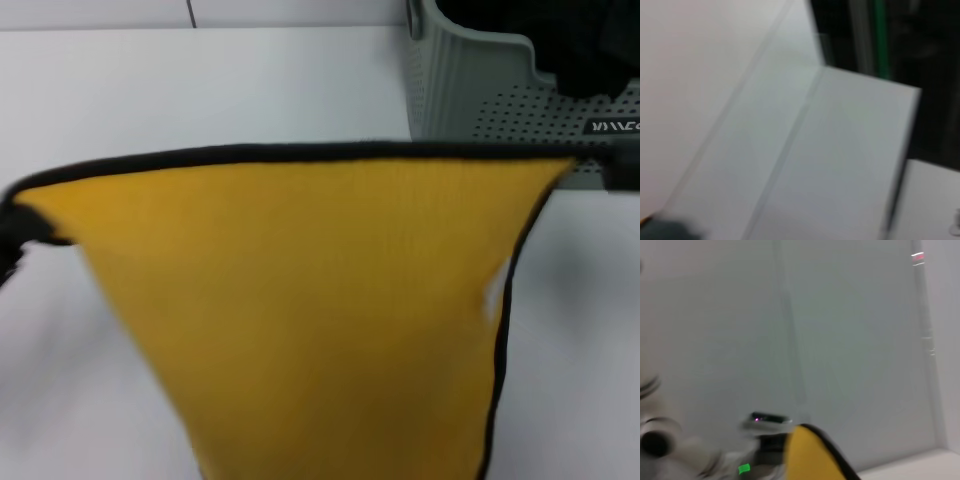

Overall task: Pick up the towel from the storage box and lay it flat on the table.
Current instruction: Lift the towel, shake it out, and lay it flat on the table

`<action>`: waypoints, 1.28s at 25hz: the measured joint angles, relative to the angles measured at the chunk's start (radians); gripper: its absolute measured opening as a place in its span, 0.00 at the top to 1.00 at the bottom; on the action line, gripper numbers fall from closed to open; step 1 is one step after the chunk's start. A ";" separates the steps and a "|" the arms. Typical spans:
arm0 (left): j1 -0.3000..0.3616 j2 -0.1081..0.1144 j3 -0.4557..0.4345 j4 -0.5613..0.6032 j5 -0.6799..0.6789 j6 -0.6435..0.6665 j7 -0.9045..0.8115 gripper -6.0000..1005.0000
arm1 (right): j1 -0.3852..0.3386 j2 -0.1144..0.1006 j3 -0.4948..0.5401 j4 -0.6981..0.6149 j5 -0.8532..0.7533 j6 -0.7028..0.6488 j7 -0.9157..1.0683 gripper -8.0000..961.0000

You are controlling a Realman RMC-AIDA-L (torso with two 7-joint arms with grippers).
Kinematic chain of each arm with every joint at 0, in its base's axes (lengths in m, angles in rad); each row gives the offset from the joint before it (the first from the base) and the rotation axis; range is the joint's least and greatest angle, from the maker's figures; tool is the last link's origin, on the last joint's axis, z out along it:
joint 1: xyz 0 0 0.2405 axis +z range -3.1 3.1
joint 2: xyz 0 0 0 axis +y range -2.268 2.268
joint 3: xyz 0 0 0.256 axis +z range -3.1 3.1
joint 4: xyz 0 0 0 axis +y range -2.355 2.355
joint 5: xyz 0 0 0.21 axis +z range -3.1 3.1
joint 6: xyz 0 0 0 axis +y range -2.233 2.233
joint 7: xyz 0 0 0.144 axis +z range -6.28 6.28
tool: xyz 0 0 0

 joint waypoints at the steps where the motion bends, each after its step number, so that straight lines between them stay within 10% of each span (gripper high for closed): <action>1: -0.050 -0.012 -0.040 -0.083 0.043 -0.022 0.009 0.98 | 0.008 0.000 0.005 0.064 -0.025 0.024 -0.030 0.98; 7: -0.270 -0.041 -0.050 -0.312 0.135 -0.288 0.081 0.98 | 0.156 -0.001 0.002 0.496 -0.206 0.244 -0.238 0.98; 14: -0.413 -0.103 -0.048 -0.313 0.181 -0.667 0.092 0.98 | 0.251 0.007 -0.067 0.632 -0.302 0.499 -0.294 0.98; 24: -0.415 -0.155 -0.053 -0.214 0.197 -0.958 0.236 0.98 | 0.263 0.008 -0.264 0.636 -0.304 0.795 -0.280 0.98; 32: -0.401 -0.126 -0.058 -0.131 0.278 -1.013 0.290 0.98 | 0.259 0.007 -0.290 0.640 -0.309 0.850 -0.271 0.98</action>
